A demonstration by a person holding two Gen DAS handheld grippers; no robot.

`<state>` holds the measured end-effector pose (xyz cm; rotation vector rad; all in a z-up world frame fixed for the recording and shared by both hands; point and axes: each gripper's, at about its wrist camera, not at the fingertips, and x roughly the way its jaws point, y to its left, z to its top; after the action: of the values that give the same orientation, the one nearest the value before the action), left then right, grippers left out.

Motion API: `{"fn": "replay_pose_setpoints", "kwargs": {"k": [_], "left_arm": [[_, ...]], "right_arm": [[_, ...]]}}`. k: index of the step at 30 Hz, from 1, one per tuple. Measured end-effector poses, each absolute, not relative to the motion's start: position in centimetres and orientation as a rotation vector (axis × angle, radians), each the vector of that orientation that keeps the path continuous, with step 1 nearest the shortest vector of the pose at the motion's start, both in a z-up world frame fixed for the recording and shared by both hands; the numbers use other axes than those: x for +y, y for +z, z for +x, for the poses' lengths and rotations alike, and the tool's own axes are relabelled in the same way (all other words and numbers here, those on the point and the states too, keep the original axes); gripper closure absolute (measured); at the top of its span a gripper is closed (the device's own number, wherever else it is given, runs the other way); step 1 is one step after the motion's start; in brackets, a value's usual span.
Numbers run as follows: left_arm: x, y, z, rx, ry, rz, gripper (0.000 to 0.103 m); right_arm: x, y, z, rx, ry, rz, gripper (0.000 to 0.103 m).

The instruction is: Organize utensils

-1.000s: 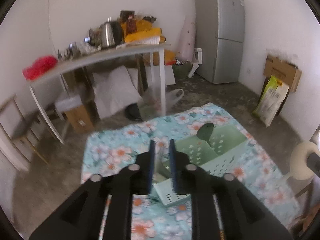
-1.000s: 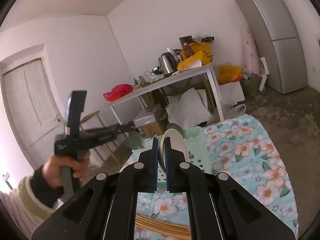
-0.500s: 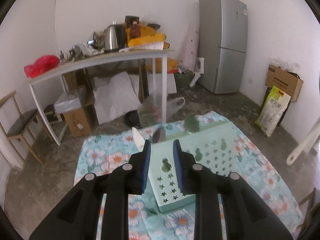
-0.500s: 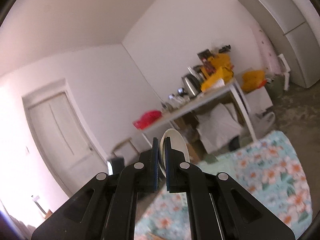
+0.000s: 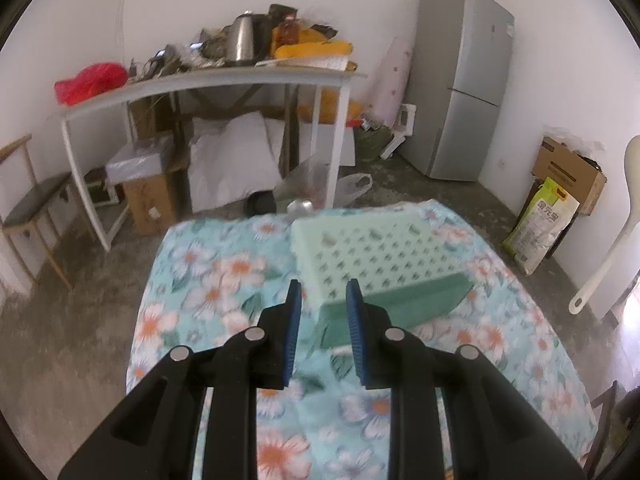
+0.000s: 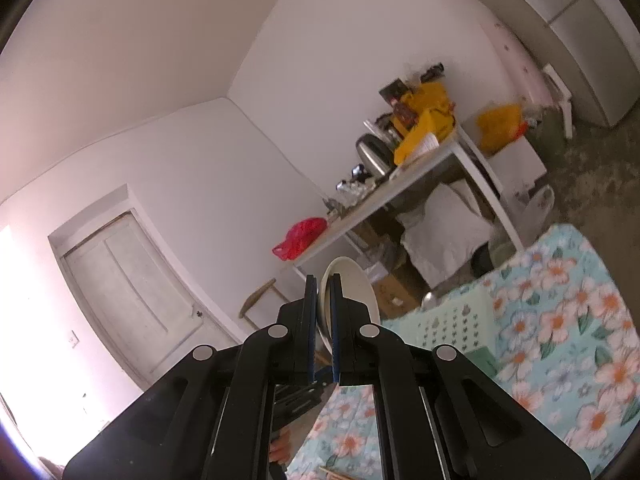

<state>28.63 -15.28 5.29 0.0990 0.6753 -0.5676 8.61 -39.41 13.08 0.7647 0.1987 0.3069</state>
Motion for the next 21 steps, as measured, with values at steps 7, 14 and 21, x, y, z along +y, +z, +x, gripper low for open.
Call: {"fn": "replay_pose_setpoints", "kwargs": {"k": [7,14,21], "left_arm": [[-12.4,4.4,28.5,0.693,-0.525,0.097,0.078],[-11.1,3.9,30.3,0.704,-0.512,0.038,0.067],[-11.1,3.8,33.7,0.735,-0.529,-0.076,0.052]], "right_arm": [[-33.5,10.8,11.5,0.460,0.298,0.581,0.098],[-24.8,4.1,16.1,0.756,0.331,0.334,0.090],[-27.0,5.2,18.1,0.735,0.331,0.324,0.054]]}}
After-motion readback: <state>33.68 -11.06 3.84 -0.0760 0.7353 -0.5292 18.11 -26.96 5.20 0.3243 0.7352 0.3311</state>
